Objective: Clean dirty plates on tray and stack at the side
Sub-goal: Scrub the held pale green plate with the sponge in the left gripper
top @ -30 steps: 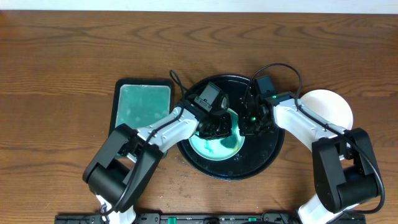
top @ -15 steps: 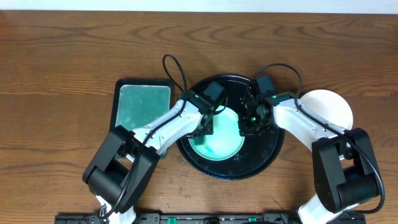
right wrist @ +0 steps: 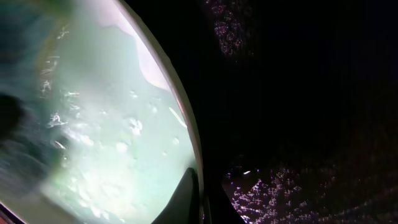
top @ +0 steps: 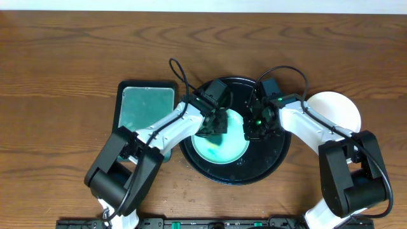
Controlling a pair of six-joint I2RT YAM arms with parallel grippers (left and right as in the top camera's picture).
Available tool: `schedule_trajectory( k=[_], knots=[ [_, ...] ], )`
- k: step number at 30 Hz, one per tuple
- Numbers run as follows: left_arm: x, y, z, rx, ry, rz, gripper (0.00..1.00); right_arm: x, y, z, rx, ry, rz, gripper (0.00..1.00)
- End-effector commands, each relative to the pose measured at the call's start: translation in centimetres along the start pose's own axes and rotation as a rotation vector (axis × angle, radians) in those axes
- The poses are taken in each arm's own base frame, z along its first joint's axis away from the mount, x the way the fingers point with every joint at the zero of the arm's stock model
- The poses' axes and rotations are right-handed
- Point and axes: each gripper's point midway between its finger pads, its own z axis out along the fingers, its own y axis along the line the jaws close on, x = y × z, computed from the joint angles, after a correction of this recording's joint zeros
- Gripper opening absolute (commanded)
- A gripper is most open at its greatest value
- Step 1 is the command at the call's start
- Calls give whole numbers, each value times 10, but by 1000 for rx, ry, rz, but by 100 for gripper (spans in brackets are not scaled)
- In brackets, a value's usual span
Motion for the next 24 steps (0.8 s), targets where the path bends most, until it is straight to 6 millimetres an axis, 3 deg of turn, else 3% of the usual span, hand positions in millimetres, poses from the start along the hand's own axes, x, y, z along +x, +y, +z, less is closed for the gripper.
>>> schedule_trajectory(
  k=[1,7,13,19,24],
  knots=[
    [40,-35,16,186,180,40,7,10,-3,11,23,47,-4,1],
    [46,-36,17,186,203,39,7,11,-3,11,23,50,-4,1],
    [75,-35,21,205,292,38,7,11,-3,11,24,50,-3,1],
    [105,-10,24,100,383,5,7,11,-3,11,23,50,-3,1],
    [89,38,18,-159,295,-42,7,10,-3,11,23,47,-4,1]
  ],
)
